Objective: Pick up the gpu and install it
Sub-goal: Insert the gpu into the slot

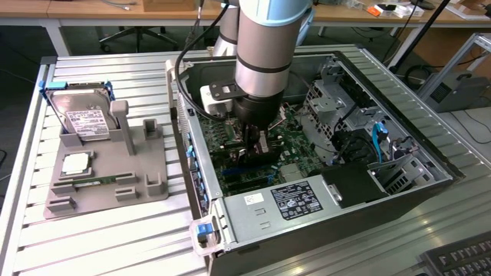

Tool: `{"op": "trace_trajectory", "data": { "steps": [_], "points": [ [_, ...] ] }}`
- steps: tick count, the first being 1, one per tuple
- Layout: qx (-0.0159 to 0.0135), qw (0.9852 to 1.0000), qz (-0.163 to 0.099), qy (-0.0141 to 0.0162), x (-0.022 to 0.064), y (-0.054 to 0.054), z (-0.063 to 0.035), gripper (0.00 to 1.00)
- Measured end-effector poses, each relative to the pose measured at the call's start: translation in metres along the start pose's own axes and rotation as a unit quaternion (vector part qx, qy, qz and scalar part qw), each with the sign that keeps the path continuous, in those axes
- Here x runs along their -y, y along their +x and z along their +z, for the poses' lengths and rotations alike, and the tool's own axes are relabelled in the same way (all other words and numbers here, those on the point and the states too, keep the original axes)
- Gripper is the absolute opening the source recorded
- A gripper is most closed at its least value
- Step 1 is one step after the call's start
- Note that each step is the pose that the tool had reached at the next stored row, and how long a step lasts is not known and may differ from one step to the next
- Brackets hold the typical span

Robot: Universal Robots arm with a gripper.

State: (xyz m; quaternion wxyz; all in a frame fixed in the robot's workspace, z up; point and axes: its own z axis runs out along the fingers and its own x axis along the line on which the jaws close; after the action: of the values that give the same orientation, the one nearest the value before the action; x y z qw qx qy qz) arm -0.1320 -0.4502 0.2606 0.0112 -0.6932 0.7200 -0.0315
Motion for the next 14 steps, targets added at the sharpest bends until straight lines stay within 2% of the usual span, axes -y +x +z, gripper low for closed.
{"op": "trace_trajectory", "data": {
  "steps": [14],
  "points": [
    [0.0009, 0.9999, -0.013, 0.0004, -0.0001, -0.0009, 0.0019, 0.27]
  ]
}}
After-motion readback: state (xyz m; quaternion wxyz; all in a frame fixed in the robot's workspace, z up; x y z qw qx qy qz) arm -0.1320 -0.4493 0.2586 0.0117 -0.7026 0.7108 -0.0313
